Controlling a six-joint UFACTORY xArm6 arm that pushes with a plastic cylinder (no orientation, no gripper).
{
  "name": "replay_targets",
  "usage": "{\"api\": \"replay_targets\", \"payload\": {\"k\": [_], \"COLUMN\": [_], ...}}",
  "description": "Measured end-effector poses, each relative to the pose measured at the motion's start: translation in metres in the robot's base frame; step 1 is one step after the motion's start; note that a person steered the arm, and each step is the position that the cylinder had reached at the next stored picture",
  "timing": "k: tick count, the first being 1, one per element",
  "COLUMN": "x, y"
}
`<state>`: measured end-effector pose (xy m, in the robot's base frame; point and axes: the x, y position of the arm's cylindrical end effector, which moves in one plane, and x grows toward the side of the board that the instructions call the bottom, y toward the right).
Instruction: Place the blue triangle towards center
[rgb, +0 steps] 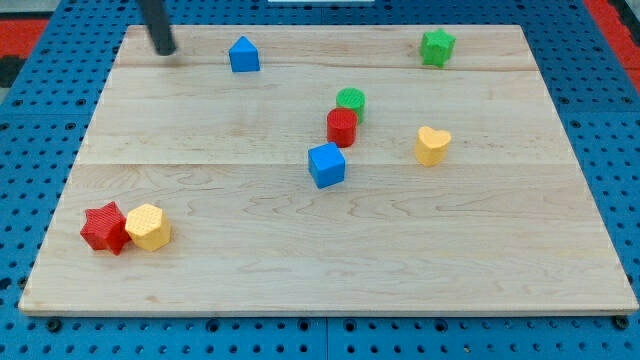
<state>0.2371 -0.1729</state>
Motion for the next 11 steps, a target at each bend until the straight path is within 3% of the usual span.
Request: {"api": "replay_targets", "payload": {"k": [1, 2, 3, 4, 5, 7, 9, 10, 11], "x": [0.007, 0.04, 0.039, -0.006, 0.028, 0.13, 0.158, 0.196, 0.271], "y": [0.086, 0.1, 0.116, 0.115, 0.142, 0.111, 0.108, 0.078, 0.097]}}
